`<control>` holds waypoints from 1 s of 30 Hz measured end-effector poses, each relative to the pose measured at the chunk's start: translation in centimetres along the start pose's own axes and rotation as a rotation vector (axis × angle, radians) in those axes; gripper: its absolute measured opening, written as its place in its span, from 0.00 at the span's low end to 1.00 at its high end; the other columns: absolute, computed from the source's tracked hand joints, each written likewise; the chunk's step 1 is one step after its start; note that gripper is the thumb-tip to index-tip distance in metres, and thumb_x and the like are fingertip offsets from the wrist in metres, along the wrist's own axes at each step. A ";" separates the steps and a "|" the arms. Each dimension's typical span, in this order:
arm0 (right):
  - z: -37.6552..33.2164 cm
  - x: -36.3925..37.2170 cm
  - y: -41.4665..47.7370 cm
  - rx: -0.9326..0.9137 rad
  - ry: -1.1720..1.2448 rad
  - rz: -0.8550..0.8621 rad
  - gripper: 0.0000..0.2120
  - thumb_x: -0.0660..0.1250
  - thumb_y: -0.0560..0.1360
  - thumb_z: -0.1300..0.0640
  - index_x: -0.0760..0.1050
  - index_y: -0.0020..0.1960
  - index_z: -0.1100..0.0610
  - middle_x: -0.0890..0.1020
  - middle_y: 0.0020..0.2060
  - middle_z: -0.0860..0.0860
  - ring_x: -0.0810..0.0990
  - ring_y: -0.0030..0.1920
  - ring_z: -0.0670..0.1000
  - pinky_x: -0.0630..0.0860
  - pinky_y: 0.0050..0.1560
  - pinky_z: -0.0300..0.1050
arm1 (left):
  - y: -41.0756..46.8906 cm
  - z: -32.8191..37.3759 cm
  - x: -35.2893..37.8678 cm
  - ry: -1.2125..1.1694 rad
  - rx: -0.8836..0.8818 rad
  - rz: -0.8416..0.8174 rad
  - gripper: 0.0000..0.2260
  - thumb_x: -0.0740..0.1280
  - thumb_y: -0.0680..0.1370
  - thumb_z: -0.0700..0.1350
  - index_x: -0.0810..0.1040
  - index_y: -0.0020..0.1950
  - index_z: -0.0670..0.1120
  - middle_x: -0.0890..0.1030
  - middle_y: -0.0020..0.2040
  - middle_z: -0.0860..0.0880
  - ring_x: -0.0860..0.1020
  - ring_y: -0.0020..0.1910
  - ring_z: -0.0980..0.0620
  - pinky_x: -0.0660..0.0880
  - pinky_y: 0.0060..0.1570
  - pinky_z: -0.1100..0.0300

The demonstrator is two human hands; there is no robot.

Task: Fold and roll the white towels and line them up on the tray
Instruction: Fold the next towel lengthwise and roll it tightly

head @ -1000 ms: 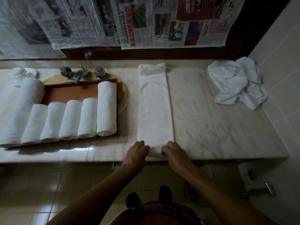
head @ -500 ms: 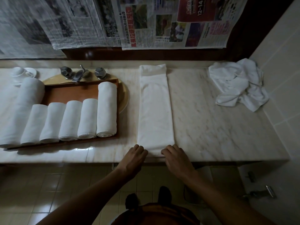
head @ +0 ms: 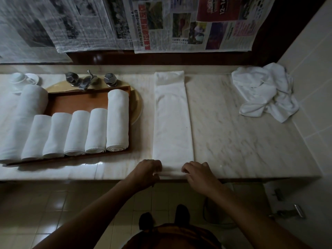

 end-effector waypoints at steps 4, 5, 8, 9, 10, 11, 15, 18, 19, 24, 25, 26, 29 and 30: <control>1.8 -0.8 1.0 0.150 0.193 -0.008 0.05 0.67 0.81 0.58 0.81 0.54 0.51 0.82 0.51 0.46 0.80 0.49 0.47 0.78 0.53 0.45 | 0.2 -2.6 -1.1 -0.280 -0.249 0.116 0.04 0.75 0.75 0.40 0.85 0.48 0.48 0.82 0.40 0.56 0.80 0.36 0.65 0.71 0.35 0.75; 2.2 -0.9 1.3 0.179 0.222 -0.004 0.05 0.67 0.81 0.57 0.82 0.53 0.51 0.82 0.50 0.47 0.80 0.49 0.47 0.79 0.52 0.44 | 0.3 -3.1 -1.0 -0.326 -0.285 0.121 0.04 0.76 0.75 0.40 0.86 0.48 0.47 0.83 0.39 0.57 0.80 0.36 0.67 0.71 0.35 0.76; 2.6 -1.0 1.7 0.200 0.256 0.038 0.04 0.70 0.79 0.57 0.83 0.51 0.51 0.82 0.49 0.46 0.80 0.50 0.47 0.78 0.51 0.43 | 0.0 -4.0 -0.7 -0.449 -0.370 0.132 0.05 0.78 0.75 0.43 0.85 0.47 0.50 0.84 0.41 0.56 0.81 0.39 0.64 0.71 0.35 0.74; 2.5 -1.0 1.7 0.200 0.259 0.056 0.04 0.69 0.79 0.57 0.83 0.52 0.51 0.82 0.48 0.46 0.79 0.51 0.47 0.78 0.50 0.43 | -0.1 -4.2 -0.6 -0.477 -0.393 0.150 0.05 0.78 0.75 0.43 0.84 0.47 0.50 0.84 0.41 0.55 0.82 0.40 0.61 0.72 0.35 0.72; 2.4 -1.0 1.7 0.200 0.259 0.073 0.05 0.69 0.80 0.58 0.82 0.53 0.51 0.81 0.48 0.46 0.78 0.51 0.47 0.78 0.50 0.44 | -0.2 -4.2 -0.8 -0.476 -0.399 0.173 0.05 0.78 0.75 0.43 0.84 0.47 0.50 0.84 0.41 0.54 0.82 0.41 0.59 0.72 0.35 0.72; 2.2 -1.1 1.6 0.196 0.245 0.090 0.05 0.68 0.80 0.59 0.81 0.53 0.51 0.80 0.49 0.47 0.76 0.51 0.48 0.78 0.49 0.46 | -0.2 -4.0 -0.9 -0.445 -0.385 0.200 0.05 0.77 0.76 0.43 0.83 0.48 0.50 0.83 0.42 0.54 0.81 0.41 0.59 0.71 0.34 0.73; 0.7 -0.9 1.4 0.142 0.162 0.132 0.13 0.68 0.77 0.68 0.81 0.53 0.51 0.78 0.50 0.48 0.77 0.52 0.48 0.79 0.47 0.45 | 0.1 -1.7 -1.0 -0.192 -0.204 0.265 0.06 0.72 0.78 0.37 0.82 0.47 0.48 0.77 0.45 0.54 0.75 0.39 0.58 0.69 0.33 0.72; 0.0 0.2 0.9 0.136 0.120 0.136 0.19 0.69 0.72 0.73 0.81 0.55 0.53 0.77 0.53 0.50 0.77 0.52 0.49 0.79 0.47 0.44 | 0.1 0.0 0.5 0.055 -0.015 0.240 0.08 0.71 0.77 0.33 0.83 0.48 0.46 0.77 0.46 0.50 0.72 0.41 0.55 0.68 0.38 0.65; -0.1 0.6 0.7 0.136 0.124 0.138 0.20 0.68 0.71 0.74 0.81 0.56 0.53 0.77 0.53 0.50 0.78 0.52 0.49 0.79 0.47 0.45 | 0.0 0.2 1.0 0.102 0.016 0.239 0.08 0.71 0.75 0.33 0.82 0.48 0.46 0.78 0.46 0.49 0.71 0.42 0.53 0.69 0.38 0.62; -0.6 0.7 -0.2 0.098 0.102 0.184 0.19 0.67 0.71 0.72 0.79 0.58 0.56 0.75 0.54 0.50 0.74 0.54 0.51 0.76 0.46 0.44 | -0.6 0.0 2.8 0.223 0.061 0.199 0.05 0.66 0.76 0.39 0.78 0.48 0.48 0.78 0.49 0.51 0.67 0.44 0.52 0.69 0.43 0.57; -0.7 0.6 -0.3 0.080 0.095 0.192 0.19 0.67 0.71 0.71 0.79 0.58 0.56 0.74 0.54 0.50 0.73 0.54 0.51 0.76 0.46 0.44 | -0.8 0.0 2.7 0.216 0.060 0.216 0.07 0.67 0.75 0.38 0.78 0.50 0.48 0.77 0.49 0.50 0.67 0.44 0.52 0.68 0.42 0.58; -0.8 0.5 -0.3 0.063 0.084 0.192 0.19 0.68 0.71 0.71 0.78 0.59 0.56 0.74 0.54 0.50 0.72 0.53 0.51 0.76 0.47 0.45 | -0.9 0.1 2.4 0.214 0.061 0.237 0.09 0.70 0.72 0.38 0.79 0.51 0.47 0.77 0.49 0.50 0.69 0.44 0.51 0.68 0.42 0.58; -0.9 0.5 0.0 0.040 0.032 0.166 0.20 0.68 0.70 0.69 0.77 0.60 0.55 0.74 0.55 0.50 0.72 0.53 0.52 0.77 0.48 0.48 | -0.8 0.6 1.6 0.271 0.089 0.266 0.13 0.74 0.66 0.38 0.80 0.49 0.48 0.76 0.45 0.50 0.73 0.43 0.48 0.72 0.43 0.54; -0.9 0.6 0.1 0.036 0.017 0.153 0.20 0.67 0.70 0.69 0.77 0.60 0.55 0.74 0.55 0.50 0.72 0.53 0.52 0.77 0.49 0.49 | -0.7 0.7 1.4 0.293 0.097 0.268 0.13 0.74 0.66 0.38 0.80 0.48 0.48 0.76 0.45 0.51 0.73 0.43 0.48 0.73 0.43 0.53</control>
Point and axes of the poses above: each hand's wrist, its own y-axis towards the middle knuckle, its own x-axis out of the palm, z = x × y, the point moved 7 cm from there along y, towards the middle knuckle
